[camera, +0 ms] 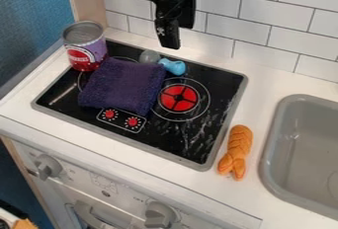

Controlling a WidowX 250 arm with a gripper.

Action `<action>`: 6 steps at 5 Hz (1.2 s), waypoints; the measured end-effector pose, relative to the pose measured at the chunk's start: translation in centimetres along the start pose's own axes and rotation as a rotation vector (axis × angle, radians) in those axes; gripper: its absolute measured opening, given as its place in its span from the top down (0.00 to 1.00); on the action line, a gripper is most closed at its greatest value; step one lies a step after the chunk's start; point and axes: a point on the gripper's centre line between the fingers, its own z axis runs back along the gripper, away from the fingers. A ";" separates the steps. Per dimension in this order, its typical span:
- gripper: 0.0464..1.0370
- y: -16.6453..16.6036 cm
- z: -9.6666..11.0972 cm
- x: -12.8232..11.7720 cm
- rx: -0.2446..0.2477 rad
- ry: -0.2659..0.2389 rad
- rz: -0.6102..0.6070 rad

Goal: Move the orange object to the left side of the left burner

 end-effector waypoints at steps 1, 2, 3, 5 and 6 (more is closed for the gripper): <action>0.04 0.6 -1.6 -0.1 0.046 0.003 0.000; 0.04 1.2 -2.3 -1.7 0.062 0.001 -0.066; 0.04 2.5 -1.9 -4.4 0.051 -0.008 -0.157; 0.04 6.4 0.5 -7.6 0.004 0.014 -0.334; 0.04 8.7 0.6 -8.9 0.016 0.033 -0.492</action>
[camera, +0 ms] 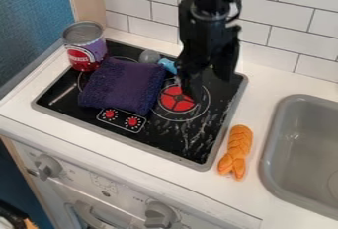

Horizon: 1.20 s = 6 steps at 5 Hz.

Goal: Move the orange object to the left side of the left burner

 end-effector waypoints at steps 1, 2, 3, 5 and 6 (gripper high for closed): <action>0.04 0.3 -0.7 -1.9 0.001 0.011 -0.172; 0.04 0.0 -2.1 -4.3 0.027 0.032 -0.326; 0.04 0.0 -3.2 -5.5 0.044 0.045 -0.414; 0.04 -0.2 -5.8 -5.9 0.098 0.066 -0.483; 0.08 -0.5 -6.2 -5.9 0.099 0.068 -0.498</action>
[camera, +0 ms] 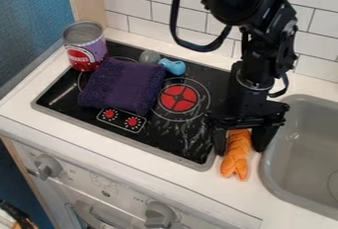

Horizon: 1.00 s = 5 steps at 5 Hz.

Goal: Move the orange object to the left side of the left burner

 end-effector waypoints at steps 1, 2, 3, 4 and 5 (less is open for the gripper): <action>0.36 -0.2 -0.2 0.0 -0.021 -0.010 -0.015; 0.57 -0.2 -0.2 0.0 -0.021 -0.011 -0.013; 0.59 -0.1 0.0 -0.1 -0.025 -0.015 -0.017; 0.59 -0.1 0.5 -0.5 -0.038 0.000 -0.008; 0.59 0.1 2.7 0.2 -0.055 -0.009 0.038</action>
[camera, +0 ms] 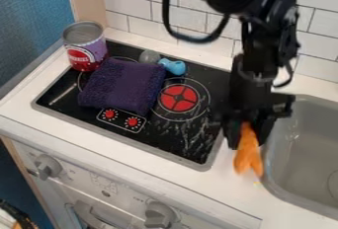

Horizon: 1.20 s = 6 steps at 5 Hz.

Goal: Move the orange object to the left side of the left burner

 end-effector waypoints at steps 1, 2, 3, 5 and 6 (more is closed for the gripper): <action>0.59 0.8 2.7 1.5 -0.041 -0.050 0.105; 0.59 3.1 4.7 3.6 -0.084 -0.091 0.299; 0.59 6.7 4.6 6.2 -0.091 -0.085 0.494; 0.59 13.7 3.8 11.2 -0.068 -0.104 0.829; 0.59 17.8 3.7 13.2 -0.073 -0.109 0.998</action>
